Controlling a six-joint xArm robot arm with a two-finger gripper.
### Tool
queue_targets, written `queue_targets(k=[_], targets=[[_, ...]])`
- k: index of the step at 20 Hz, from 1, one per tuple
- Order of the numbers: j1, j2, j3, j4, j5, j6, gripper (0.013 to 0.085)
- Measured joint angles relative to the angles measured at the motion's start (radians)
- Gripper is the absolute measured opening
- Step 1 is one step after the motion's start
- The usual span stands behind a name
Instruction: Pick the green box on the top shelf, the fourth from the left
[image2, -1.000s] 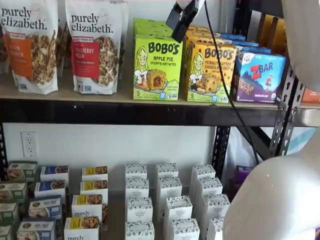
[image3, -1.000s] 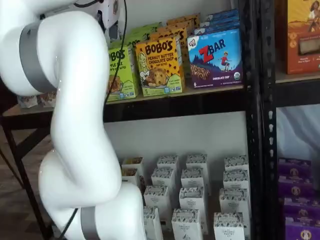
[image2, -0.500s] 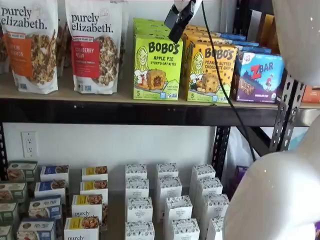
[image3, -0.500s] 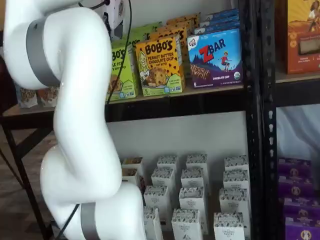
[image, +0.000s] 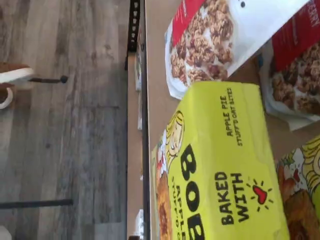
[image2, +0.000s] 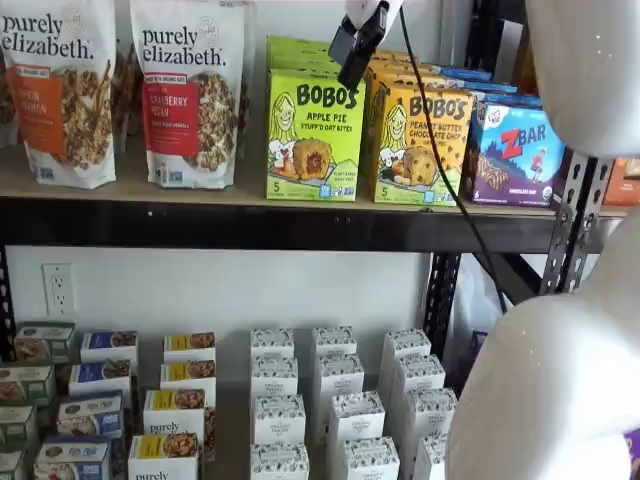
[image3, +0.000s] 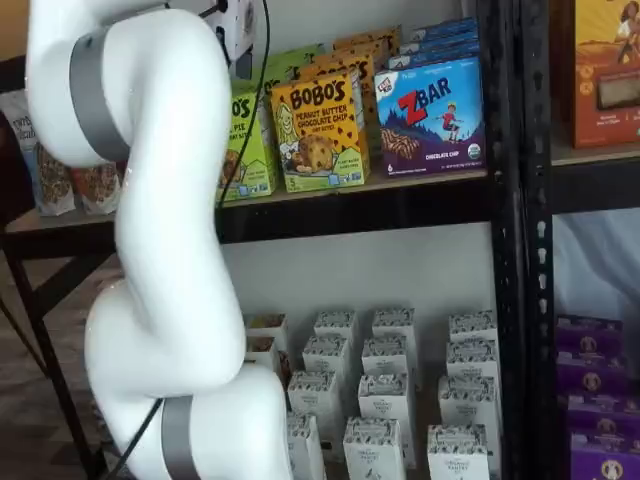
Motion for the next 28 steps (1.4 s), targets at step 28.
queue_targets(k=[28], targets=[[0.045,0.070,-0.036,-0.078,0.048,0.021,0.0850]])
